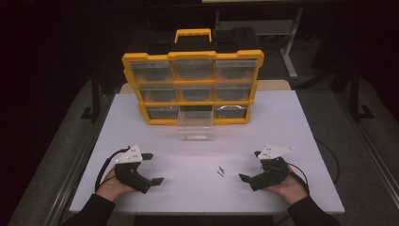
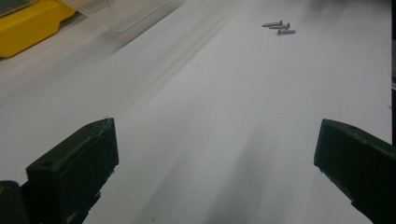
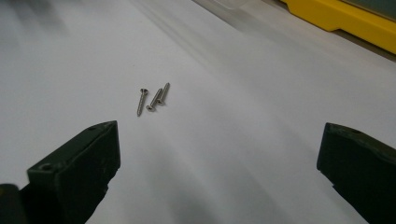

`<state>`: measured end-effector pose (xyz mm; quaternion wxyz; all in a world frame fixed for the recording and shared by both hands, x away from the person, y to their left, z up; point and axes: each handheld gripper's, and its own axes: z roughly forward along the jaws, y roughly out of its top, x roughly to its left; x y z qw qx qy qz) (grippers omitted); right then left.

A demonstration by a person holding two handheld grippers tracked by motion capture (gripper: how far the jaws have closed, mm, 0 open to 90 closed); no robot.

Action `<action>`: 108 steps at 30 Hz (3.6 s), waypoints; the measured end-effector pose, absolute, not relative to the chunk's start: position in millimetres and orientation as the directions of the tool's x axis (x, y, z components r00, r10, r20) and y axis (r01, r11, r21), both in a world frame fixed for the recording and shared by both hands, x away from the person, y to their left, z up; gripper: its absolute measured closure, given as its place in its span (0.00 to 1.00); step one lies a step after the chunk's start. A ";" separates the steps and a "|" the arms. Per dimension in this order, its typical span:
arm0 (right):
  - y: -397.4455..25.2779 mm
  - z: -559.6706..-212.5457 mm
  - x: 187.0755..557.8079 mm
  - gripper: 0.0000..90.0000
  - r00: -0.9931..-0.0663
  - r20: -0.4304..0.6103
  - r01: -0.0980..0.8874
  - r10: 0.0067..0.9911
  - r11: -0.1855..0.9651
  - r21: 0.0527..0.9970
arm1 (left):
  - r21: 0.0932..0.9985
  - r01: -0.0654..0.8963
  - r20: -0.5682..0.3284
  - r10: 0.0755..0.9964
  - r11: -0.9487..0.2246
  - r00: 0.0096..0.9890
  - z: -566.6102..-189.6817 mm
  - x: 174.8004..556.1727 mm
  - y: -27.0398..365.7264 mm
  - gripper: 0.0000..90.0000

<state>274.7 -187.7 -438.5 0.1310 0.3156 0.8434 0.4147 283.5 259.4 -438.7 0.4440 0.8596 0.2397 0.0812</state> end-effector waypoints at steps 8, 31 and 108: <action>-184.6 -434.9 276.5 0.00 -0.771 0.052 0.423 0.635 0.448 0.787 | 0.800 0.356 -0.087 0.494 -0.483 0.865 -438.1 284.7 259.8 0.00; -164.0 -427.9 293.5 0.00 -0.790 0.050 0.417 0.612 0.475 0.775 | 0.801 0.350 -0.074 0.500 -0.486 0.863 -438.9 282.7 261.2 0.00; -110.1 -421.3 324.3 0.49 -0.818 0.121 0.497 0.562 0.588 0.638 | 0.806 0.356 -0.091 0.495 -0.472 0.864 -440.4 284.5 259.7 0.00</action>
